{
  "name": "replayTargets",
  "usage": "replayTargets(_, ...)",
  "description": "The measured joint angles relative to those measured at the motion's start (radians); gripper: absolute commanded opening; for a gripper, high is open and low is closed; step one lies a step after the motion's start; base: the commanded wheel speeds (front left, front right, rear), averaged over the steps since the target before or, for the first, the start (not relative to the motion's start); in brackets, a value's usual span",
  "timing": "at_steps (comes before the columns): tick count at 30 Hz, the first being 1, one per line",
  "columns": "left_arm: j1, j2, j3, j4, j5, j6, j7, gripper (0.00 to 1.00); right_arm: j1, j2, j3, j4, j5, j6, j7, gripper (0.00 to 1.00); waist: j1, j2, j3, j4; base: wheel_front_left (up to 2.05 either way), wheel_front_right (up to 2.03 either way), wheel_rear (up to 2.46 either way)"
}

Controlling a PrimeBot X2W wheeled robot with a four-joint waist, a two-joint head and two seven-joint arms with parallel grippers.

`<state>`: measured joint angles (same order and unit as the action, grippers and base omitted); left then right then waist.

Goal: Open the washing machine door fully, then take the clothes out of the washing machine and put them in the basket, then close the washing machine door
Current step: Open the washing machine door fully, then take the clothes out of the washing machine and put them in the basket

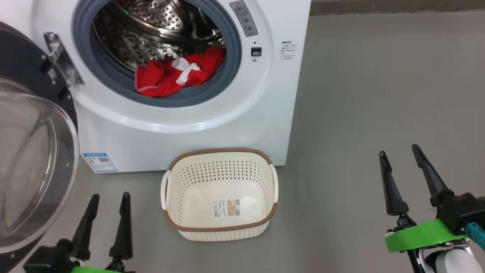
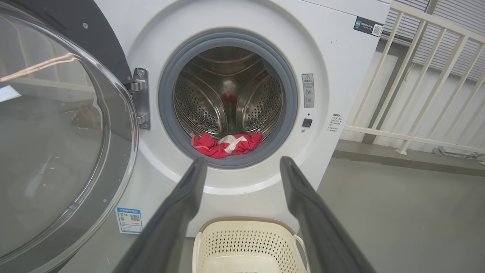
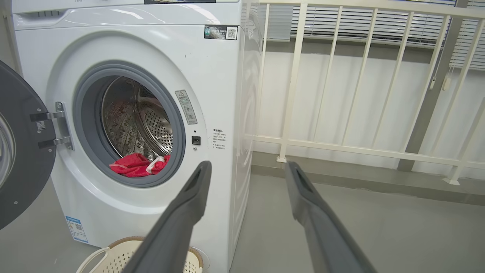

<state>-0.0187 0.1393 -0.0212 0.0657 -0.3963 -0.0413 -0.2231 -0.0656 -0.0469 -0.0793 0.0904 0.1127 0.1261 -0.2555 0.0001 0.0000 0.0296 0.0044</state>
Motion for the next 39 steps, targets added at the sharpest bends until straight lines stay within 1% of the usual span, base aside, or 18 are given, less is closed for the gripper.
replayTargets(7, 0.04, 0.001, 0.006, -0.006, 0.002, 0.007, -0.012, 1.0, 0.062, 0.004, -0.033, -0.016, 0.0, 0.0, 0.0, 1.0, 0.0, 0.0, -0.028, -0.008, 0.0, 0.0, 0.0)
replayTargets(12, 0.066, 0.004, 0.006, -0.02, 0.018, 0.008, -0.018, 1.0, 0.099, 0.006, -0.033, 0.005, 0.018, 0.0, 0.0, 1.0, -0.0001, 0.0, -0.034, -0.019, 0.0, 0.0, 0.0)
replayTargets(24, 0.082, 0.005, 0.011, -0.027, 0.029, 0.01, -0.025, 1.0, 0.105, 0.008, -0.029, 0.004, 0.021, 0.0, 0.0, 1.0, -0.0001, 0.0, -0.02, -0.026, 0.0, 0.0, 0.0)
replayTargets(26, 0.082, 0.005, 0.016, -0.027, 0.036, 0.024, -0.025, 1.0, 0.105, 0.008, -0.031, 0.004, 0.021, 0.0, 0.0, 1.0, -0.0001, 0.0, -0.019, -0.024, 0.0, 0.0, 0.0)
replayTargets(28, 0.082, 0.006, 0.018, -0.026, 0.043, 0.025, -0.025, 1.0, 0.105, 0.008, -0.033, 0.003, 0.021, 0.0, 0.0, 1.0, 0.0, 0.0, -0.018, -0.022, 0.08, -0.08, 0.0)
replayTargets(30, 0.082, 0.005, 0.018, -0.026, 0.052, 0.033, -0.025, 1.0, 0.104, 0.008, -0.033, 0.003, 0.021, 0.0, 0.0, 1.0, -0.0001, 0.0, -0.018, -0.02, 0.35, -0.35, 0.0)
replayTargets(39, 0.081, 0.007, 0.016, -0.024, 0.055, 0.032, -0.026, 1.0, 0.104, 0.008, -0.031, 0.004, 0.021, 0.0, 0.0, 1.0, -0.0001, 0.0, -0.011, -0.012, 1.1, -1.1, 0.0)
